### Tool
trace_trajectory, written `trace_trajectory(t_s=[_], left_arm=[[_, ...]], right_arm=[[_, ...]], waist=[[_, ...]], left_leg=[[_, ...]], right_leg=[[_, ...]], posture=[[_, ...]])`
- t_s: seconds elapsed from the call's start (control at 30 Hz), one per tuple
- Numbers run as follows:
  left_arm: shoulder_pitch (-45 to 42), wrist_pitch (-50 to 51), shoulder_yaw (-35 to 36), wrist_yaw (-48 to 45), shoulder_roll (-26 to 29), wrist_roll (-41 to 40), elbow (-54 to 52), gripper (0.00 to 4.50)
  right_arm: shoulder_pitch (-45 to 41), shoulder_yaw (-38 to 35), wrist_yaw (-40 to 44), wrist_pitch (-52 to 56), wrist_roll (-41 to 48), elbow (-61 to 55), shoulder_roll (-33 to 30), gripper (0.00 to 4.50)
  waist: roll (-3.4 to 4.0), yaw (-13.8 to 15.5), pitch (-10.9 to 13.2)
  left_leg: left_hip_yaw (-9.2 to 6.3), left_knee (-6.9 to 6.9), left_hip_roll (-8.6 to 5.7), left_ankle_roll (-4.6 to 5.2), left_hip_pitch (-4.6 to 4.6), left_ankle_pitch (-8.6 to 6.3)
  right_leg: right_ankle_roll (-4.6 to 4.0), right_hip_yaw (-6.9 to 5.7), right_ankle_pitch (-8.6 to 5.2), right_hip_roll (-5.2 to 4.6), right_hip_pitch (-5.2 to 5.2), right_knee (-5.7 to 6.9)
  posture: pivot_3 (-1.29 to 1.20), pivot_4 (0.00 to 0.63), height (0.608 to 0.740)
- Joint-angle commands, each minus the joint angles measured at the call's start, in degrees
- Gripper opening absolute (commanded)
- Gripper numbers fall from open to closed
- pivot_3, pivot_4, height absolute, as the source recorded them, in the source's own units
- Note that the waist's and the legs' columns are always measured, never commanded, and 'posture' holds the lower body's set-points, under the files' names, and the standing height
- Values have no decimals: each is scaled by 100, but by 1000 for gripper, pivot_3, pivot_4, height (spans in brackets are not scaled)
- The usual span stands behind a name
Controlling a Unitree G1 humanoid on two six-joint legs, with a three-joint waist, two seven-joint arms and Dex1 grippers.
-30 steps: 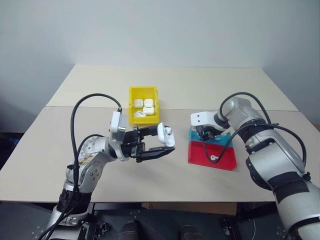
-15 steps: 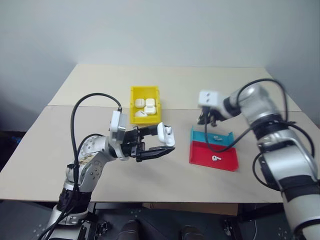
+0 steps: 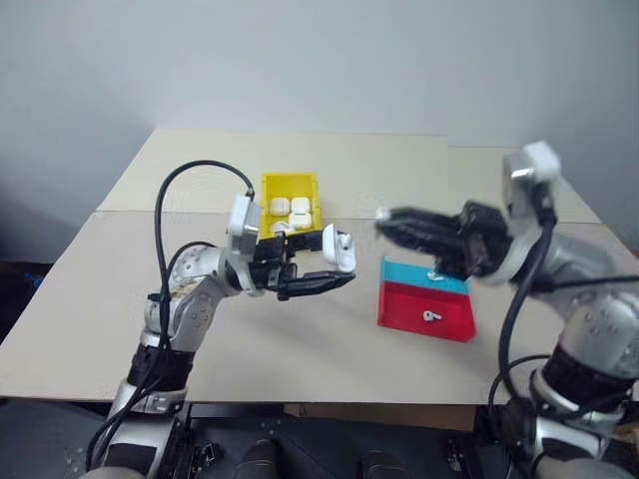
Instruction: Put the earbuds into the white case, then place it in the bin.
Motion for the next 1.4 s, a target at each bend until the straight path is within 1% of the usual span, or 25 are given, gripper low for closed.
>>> trace_trajectory(t_s=[0.03,0.17,0.47,0.77,0.93,1.07,1.4], left_arm=[[-212,-57,-32,-56,-107,17,9,2790],[-289,-47,-47,-76,-193,12,57,2790],[-243,36,59,-43,-190,-87,-73,2790],[-38,235,84,220,-242,-255,-515,2790],[85,350,64,344,-291,-326,-749,2790],[108,423,91,417,-317,-365,-845,2790],[96,457,24,436,-313,-404,-859,2790]], right_arm=[[184,88,-767,-91,569,-574,174,613],[341,293,-1191,-272,833,-560,71,613],[626,708,-1349,-849,1053,-398,-498,613],[788,531,-1274,-1197,1816,-303,-1205,613],[896,671,-1306,-1400,1882,-293,-1524,613],[954,745,-1280,-1581,1906,-282,-1681,613],[1088,950,-1415,-1921,1969,-336,-1711,613]], waist=[[0,-1,0],[0,-19,0],[0,-54,0],[-1,-55,1],[-2,-56,0],[-2,-55,1],[-2,-55,1]], left_leg=[[-1,1,-1,0,0,0],[-3,3,-1,1,0,0],[-4,0,-1,1,0,0],[-4,-1,0,2,-1,0],[-5,1,0,2,0,0],[-5,0,0,2,0,0],[-5,1,0,2,0,0]], right_leg=[[0,-1,0,0,1,0],[0,-1,0,0,2,1],[1,-1,0,1,2,-2],[2,1,-1,1,3,-5],[2,1,-1,1,4,-4],[2,0,-1,1,4,-5],[2,0,-1,1,4,-5]], posture=[[0,150,740],[0,150,740],[0,150,740],[0,150,740],[0,150,740],[0,150,740],[0,150,740]])
